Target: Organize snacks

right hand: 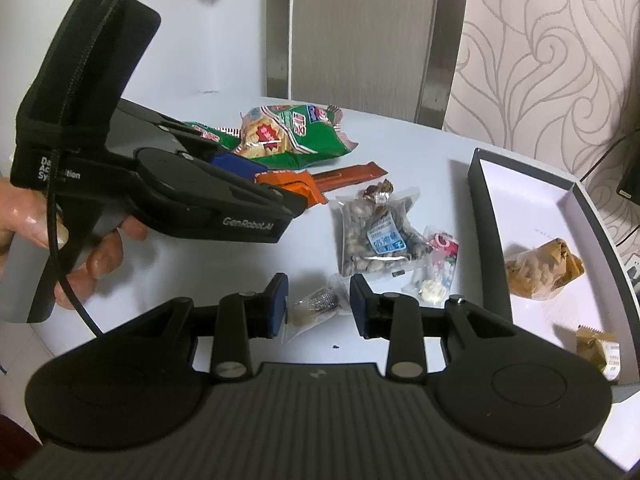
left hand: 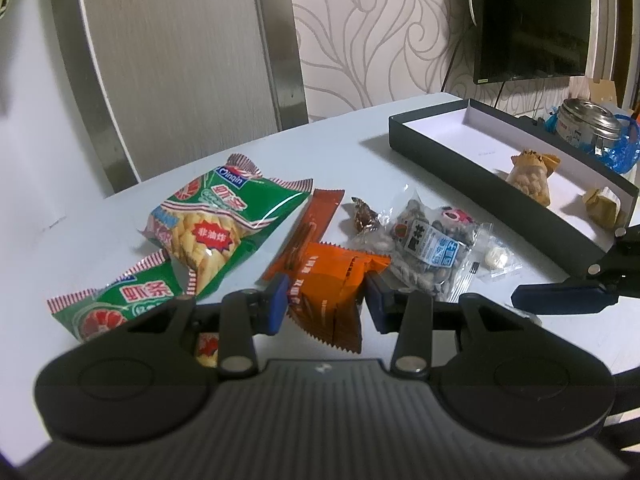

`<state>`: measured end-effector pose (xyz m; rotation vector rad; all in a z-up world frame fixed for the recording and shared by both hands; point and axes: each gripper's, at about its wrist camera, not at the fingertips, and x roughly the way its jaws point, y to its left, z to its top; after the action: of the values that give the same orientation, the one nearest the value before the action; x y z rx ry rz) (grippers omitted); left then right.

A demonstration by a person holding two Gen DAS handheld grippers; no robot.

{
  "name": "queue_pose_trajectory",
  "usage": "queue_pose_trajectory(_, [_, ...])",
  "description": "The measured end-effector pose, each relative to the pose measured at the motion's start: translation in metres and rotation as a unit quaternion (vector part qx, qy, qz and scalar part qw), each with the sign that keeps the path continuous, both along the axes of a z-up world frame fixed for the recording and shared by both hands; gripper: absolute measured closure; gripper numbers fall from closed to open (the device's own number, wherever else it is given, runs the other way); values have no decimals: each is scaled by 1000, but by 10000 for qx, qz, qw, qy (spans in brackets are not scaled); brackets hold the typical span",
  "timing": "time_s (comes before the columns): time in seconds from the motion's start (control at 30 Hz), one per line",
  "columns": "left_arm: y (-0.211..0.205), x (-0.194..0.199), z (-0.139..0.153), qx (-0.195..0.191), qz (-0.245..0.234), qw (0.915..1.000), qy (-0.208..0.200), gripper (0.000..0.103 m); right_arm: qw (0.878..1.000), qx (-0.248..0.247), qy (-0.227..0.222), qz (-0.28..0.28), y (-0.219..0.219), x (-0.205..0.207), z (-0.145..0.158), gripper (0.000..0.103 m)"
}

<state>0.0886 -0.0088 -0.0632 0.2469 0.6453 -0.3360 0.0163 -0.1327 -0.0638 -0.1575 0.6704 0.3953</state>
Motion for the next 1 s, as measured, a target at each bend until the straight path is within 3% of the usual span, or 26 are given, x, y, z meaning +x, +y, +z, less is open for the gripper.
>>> queue_pose_trajectory(0.5, [-25,7,21,-2,-233,9995,-204,59,9996,60,-245,-140,-17,-3,19,64])
queue_pose_trajectory(1.0, [-80,19,36,-101,-602,9977,-307,59,9973,1,-452,-571,-64,1,35,67])
